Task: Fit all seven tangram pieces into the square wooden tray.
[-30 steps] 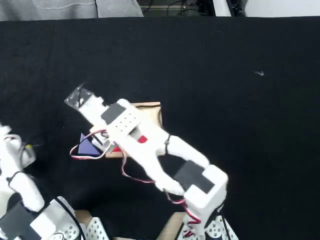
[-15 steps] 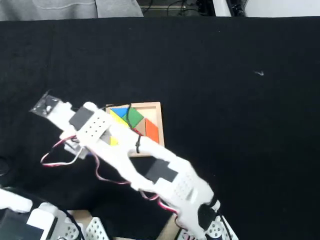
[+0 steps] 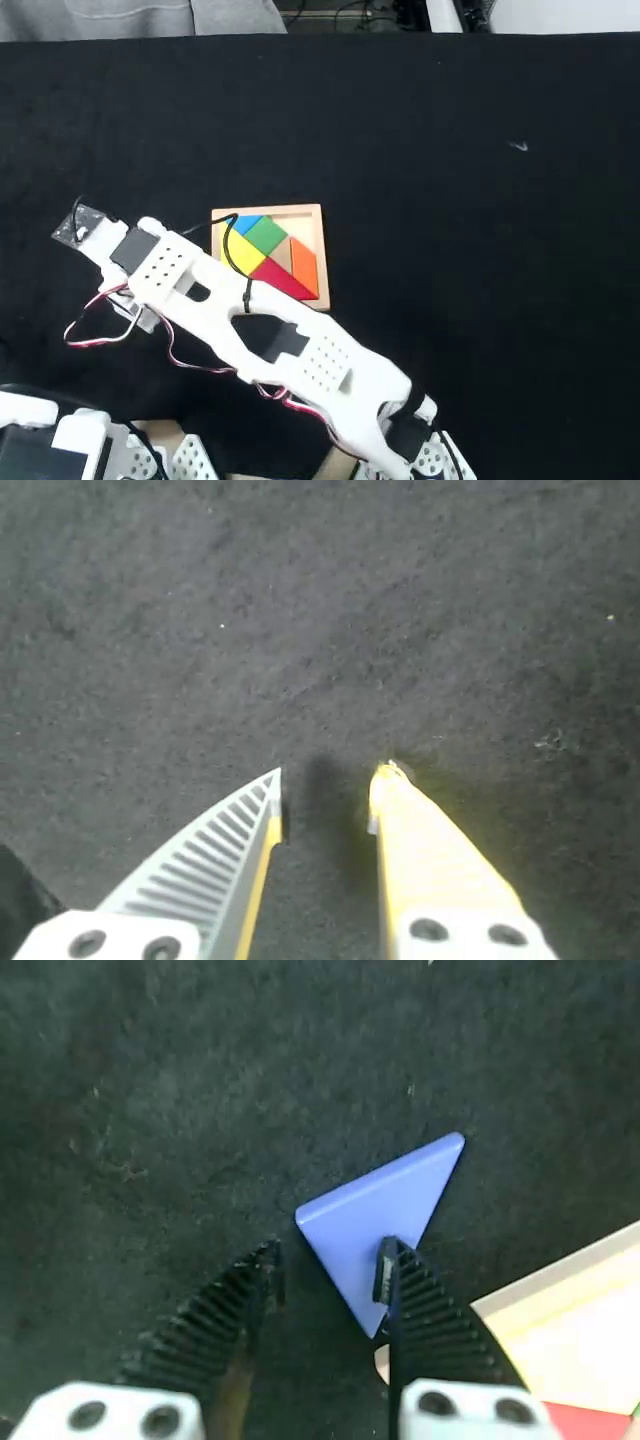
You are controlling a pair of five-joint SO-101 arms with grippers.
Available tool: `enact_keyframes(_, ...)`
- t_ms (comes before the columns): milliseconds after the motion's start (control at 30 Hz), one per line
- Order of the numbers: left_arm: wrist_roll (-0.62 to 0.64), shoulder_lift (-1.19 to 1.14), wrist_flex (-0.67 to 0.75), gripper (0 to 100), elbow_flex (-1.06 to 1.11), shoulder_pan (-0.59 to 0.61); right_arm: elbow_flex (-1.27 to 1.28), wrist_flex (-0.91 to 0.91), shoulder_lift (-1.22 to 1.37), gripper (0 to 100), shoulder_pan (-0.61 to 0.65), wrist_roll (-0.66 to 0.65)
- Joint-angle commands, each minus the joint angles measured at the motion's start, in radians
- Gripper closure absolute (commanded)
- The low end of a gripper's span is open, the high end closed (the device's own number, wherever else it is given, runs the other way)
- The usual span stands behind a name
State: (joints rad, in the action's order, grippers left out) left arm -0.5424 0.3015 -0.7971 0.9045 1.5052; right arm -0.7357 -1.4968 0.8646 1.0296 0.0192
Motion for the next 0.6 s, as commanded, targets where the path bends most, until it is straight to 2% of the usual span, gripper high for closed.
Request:
enact_keyframes(0, -0.006, 0.025, 0.0, 85, -0.047, -0.008, -0.062, -0.017, 0.005, 81.4, -0.012, 0.009)
enact_keyframes(133, -0.006, 0.025, -0.002, 85, -0.045, -0.008, -0.065, -0.017, 0.05, 73.3, -0.012, 0.006)
enact_keyframes(433, -0.006, 0.025, -0.002, 85, -0.045, -0.01, -0.068, -0.015, 0.061, 75.0, -0.02, -0.008)
enact_keyframes(567, -0.006, 0.025, -0.003, 85, -0.039, -0.022, -0.101, -0.017, 0.064, 86.4, -0.055, -0.054)
